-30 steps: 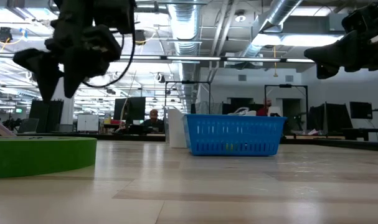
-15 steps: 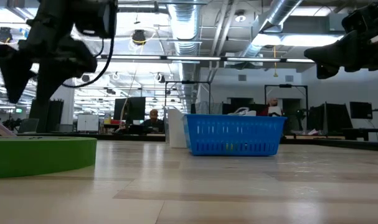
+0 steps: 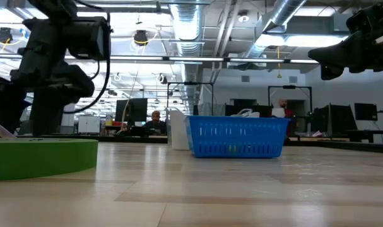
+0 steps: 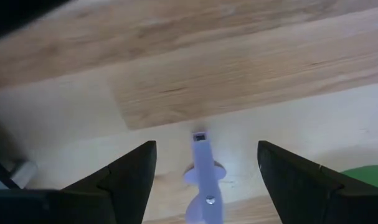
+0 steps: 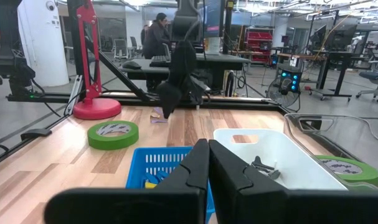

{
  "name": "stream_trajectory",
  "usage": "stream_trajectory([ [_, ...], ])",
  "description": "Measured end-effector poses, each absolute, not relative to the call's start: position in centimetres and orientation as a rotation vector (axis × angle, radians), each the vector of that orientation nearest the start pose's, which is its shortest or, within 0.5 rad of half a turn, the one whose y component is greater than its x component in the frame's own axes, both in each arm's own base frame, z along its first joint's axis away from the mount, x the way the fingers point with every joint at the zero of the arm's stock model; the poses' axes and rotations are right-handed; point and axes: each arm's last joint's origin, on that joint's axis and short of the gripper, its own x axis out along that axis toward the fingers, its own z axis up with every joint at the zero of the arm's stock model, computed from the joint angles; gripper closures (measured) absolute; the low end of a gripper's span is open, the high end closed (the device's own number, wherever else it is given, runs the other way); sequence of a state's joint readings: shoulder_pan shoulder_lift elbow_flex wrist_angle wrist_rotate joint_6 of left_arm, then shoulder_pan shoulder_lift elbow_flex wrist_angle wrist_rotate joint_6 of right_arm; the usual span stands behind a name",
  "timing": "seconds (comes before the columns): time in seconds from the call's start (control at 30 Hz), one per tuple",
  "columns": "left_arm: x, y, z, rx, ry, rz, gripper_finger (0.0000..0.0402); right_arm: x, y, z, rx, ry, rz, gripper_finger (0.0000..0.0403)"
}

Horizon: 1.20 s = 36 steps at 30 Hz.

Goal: Pick and place Stapler, Stapler remover, tape
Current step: Put the light purple staple remover into the white bin

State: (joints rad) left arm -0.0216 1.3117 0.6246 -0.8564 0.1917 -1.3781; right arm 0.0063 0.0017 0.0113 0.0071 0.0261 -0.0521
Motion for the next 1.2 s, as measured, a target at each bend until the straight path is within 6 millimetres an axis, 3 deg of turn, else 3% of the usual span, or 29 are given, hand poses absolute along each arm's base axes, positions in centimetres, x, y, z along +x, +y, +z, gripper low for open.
stream_trajectory([
  [0.4, 17.77, -1.42, 14.61, -1.203, 1.45, 0.876, 0.0142, 9.71, -0.02, 16.79, -0.052, -0.016, -0.02, 0.0402],
  [0.8, 17.76, -1.78, 14.62, -1.185, 1.464, 0.852, 0.0251, 9.71, -0.02, 16.79, -0.052, -0.016, -0.021, 0.0402],
  [1.2, 17.9, -1.79, 14.61, -1.079, 1.458, 0.776, 0.0326, 9.71, -0.02, 16.79, -0.052, -0.016, -0.021, 0.0402],
])
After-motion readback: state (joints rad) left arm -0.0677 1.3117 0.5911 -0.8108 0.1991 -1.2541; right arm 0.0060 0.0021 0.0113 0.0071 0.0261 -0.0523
